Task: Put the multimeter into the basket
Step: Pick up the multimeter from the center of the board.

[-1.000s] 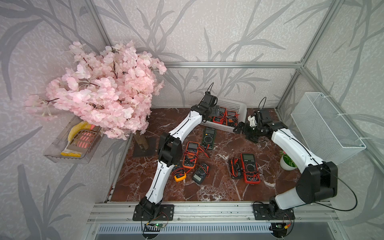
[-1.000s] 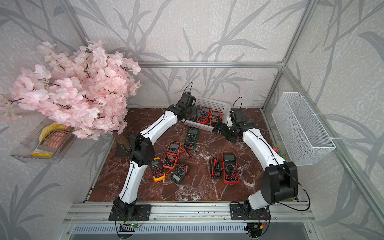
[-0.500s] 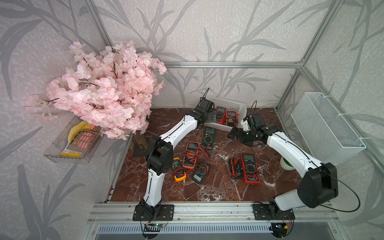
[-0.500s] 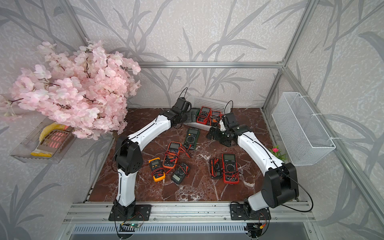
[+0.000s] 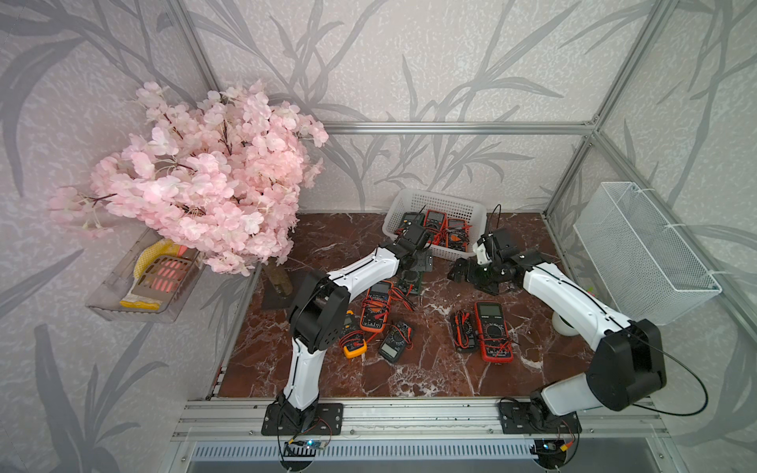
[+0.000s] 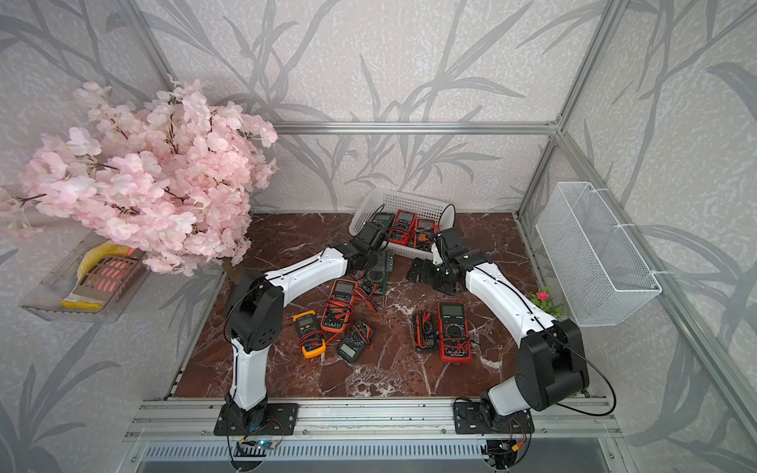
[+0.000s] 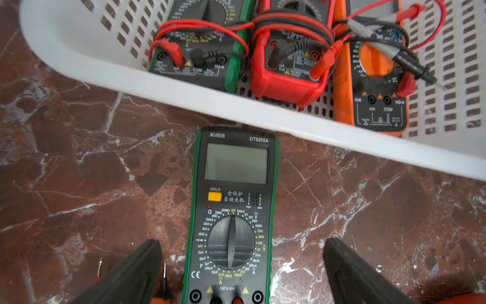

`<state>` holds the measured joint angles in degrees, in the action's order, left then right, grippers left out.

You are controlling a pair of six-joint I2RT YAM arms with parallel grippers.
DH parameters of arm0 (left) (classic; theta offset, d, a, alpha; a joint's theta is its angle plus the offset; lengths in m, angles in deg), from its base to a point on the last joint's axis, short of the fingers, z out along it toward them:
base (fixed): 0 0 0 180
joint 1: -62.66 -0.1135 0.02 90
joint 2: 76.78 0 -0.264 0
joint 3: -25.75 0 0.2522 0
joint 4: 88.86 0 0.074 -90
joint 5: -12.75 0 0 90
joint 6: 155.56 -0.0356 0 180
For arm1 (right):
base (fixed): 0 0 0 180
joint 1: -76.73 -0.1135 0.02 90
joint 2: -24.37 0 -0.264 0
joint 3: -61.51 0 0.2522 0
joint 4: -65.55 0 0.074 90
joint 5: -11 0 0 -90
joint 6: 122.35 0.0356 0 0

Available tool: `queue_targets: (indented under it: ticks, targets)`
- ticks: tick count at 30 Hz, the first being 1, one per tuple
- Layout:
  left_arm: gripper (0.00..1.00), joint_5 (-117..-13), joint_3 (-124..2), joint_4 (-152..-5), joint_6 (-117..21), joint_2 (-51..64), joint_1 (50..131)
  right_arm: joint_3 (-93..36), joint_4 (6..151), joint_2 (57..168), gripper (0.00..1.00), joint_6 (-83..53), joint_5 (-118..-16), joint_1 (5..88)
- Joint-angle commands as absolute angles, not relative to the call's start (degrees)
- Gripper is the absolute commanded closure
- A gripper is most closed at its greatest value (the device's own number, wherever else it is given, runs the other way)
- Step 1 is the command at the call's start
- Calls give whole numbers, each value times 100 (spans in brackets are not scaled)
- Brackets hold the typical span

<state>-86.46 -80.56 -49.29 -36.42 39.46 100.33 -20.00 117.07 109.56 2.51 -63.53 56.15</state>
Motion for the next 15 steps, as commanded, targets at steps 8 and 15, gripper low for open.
queue_targets:
  ticks: [8,15]
  targets:
    - [0,-8793,-7970,-5039,-3770,4150,10068,-2090,11819,10954,1,107,-6474,5601]
    - [0,-8736,-7959,-4996,-3822,4361,10064,-2111,11841,10985,1,108,-6554,5600]
